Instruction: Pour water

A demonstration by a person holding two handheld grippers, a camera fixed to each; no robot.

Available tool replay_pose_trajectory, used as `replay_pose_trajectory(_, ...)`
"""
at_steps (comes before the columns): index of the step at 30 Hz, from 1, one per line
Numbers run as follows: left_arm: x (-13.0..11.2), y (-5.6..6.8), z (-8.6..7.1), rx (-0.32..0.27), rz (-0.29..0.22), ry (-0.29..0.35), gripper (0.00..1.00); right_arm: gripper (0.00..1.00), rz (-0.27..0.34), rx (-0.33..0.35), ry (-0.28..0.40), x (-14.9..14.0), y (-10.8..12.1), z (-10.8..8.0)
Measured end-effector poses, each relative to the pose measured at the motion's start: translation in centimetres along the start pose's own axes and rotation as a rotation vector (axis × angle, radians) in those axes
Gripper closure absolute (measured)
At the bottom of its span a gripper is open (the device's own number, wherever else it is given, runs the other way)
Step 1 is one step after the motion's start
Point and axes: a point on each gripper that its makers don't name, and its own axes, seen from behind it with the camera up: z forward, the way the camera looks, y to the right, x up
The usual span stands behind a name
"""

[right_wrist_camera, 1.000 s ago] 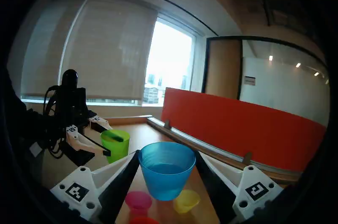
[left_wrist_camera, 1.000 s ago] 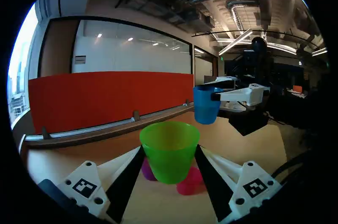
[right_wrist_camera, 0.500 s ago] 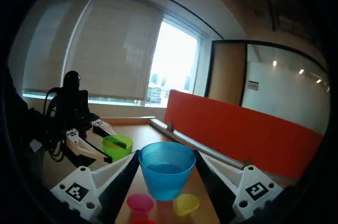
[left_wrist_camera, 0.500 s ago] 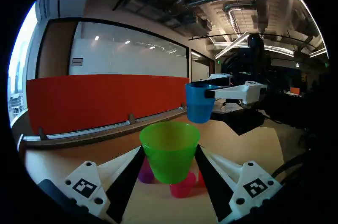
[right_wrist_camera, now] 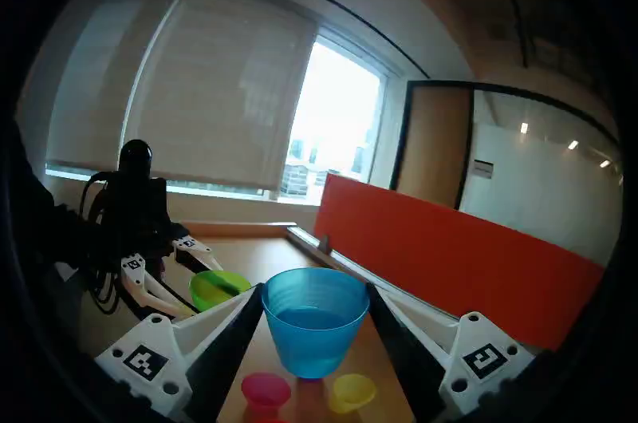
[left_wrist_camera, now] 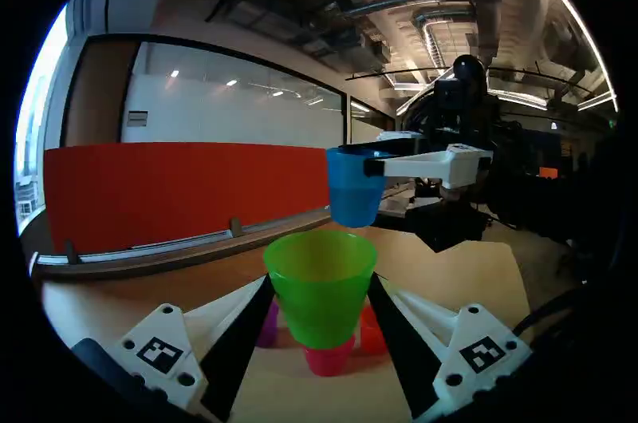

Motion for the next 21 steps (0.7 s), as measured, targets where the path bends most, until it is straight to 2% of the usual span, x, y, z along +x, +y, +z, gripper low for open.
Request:
replay_pose_trajectory(14,0.2,0.7,0.4,-0.013,-0.022,0.021,0.17,0.06,-0.025,0.012,0.004,0.7,-0.3,0.4)
replay_pose_trajectory(21,-0.1,1.5,0.6,-0.035,-0.003,0.013,0.16,0.06,-0.044,0.014,0.004,0.9,-0.4,0.5)
